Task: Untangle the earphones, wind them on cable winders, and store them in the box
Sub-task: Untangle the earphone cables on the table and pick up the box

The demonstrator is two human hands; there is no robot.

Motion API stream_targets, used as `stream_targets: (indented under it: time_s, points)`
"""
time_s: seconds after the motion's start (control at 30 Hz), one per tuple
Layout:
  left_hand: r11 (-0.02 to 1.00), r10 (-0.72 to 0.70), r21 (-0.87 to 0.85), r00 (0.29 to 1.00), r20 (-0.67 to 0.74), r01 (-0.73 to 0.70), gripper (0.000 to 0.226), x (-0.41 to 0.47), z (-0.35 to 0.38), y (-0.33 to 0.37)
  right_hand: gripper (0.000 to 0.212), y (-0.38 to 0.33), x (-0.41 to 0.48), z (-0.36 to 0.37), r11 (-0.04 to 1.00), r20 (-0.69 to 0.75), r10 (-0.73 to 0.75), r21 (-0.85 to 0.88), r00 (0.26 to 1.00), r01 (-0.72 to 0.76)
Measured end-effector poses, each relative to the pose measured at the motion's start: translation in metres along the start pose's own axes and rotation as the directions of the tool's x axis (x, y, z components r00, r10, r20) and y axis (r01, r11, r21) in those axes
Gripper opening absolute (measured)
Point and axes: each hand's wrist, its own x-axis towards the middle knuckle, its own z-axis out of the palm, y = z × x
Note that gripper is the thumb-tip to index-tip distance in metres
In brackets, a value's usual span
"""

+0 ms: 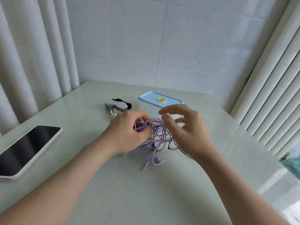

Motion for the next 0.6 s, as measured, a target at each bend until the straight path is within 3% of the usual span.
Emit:
stream_targets:
  time_s: [0.1, 0.2, 0.4, 0.6]
  points:
    - [1.000, 0.009, 0.030, 1.000, 0.012, -0.009, 0.023, 0.000, 0.000, 0.001, 0.015, 0.006, -0.002, 0.002, 0.991, 0.139, -0.045, -0.120, 0.989, 0.062]
    - [0.998, 0.004, 0.057, 1.000, 0.011, -0.004, 0.027, -0.001, 0.001, 0.001, 0.018, 0.012, -0.004, 0.005, 0.965, 0.163, -0.043, -0.247, 0.986, 0.082]
    - [0.998, -0.025, 0.053, 0.999, 0.042, 0.022, 0.017, -0.001, 0.000, -0.004, 0.025, 0.019, -0.003, 0.004, 0.945, 0.203, -0.085, -0.293, 0.975, 0.144]
    - [1.000, -0.013, 0.013, 0.993, 0.120, 0.012, 0.038, -0.004, -0.003, -0.005, 0.033, 0.025, -0.002, 0.005, 0.936, 0.257, -0.095, -0.305, 0.962, 0.174]
